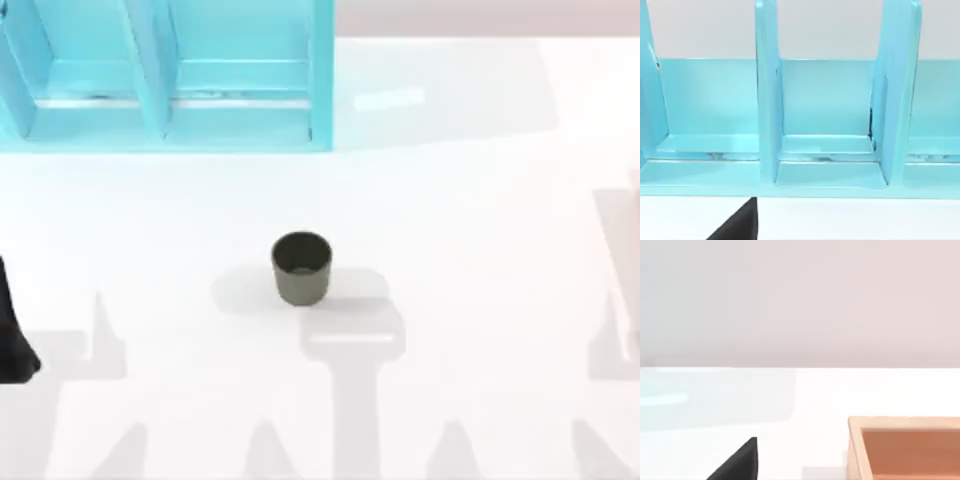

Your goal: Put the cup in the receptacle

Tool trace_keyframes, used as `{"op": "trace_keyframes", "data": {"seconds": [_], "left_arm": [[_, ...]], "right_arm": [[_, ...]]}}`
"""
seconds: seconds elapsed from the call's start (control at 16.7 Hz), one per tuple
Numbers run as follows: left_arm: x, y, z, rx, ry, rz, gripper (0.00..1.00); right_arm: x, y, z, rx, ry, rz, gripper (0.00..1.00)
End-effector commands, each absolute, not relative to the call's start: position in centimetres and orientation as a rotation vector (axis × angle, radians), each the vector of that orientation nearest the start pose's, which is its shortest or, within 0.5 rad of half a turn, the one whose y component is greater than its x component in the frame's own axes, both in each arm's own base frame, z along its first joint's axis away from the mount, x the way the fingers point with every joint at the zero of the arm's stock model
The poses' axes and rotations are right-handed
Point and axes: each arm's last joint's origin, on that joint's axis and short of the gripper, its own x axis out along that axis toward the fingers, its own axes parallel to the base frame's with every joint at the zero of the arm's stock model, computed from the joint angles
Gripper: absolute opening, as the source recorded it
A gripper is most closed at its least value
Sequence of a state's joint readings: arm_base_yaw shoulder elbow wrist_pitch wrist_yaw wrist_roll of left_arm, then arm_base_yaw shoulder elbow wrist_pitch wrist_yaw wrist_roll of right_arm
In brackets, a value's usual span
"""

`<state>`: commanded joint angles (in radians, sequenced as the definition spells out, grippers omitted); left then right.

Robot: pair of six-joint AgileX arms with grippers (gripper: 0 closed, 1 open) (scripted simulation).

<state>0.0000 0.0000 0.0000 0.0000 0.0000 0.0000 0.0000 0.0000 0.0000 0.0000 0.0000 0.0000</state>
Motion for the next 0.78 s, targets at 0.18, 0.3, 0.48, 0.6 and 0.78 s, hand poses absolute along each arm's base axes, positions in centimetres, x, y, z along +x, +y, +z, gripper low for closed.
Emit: {"op": "trace_keyframes", "data": {"seconds": [0.18, 0.3, 0.48, 0.6, 0.78], "left_arm": [[10.6, -0.1, 16.0, 0.0, 0.0, 0.0, 1.0], [10.6, -0.1, 16.0, 0.0, 0.0, 0.0, 1.0], [10.6, -0.1, 16.0, 0.0, 0.0, 0.0, 1.0], [10.6, -0.1, 16.0, 0.0, 0.0, 0.0, 1.0], [10.6, -0.1, 16.0, 0.0, 0.0, 0.0, 1.0]], "right_arm": [[10.6, -0.1, 16.1, 0.001, 0.001, 0.001, 1.0], [10.5, 0.1, 17.1, 0.02, 0.009, 0.011, 1.0], [10.4, 0.6, 20.3, 0.065, 0.036, 0.039, 1.0], [10.4, 1.1, 23.4, 0.096, 0.063, 0.061, 1.0], [11.2, 2.0, 29.5, 0.143, 0.107, 0.099, 1.0]]}}
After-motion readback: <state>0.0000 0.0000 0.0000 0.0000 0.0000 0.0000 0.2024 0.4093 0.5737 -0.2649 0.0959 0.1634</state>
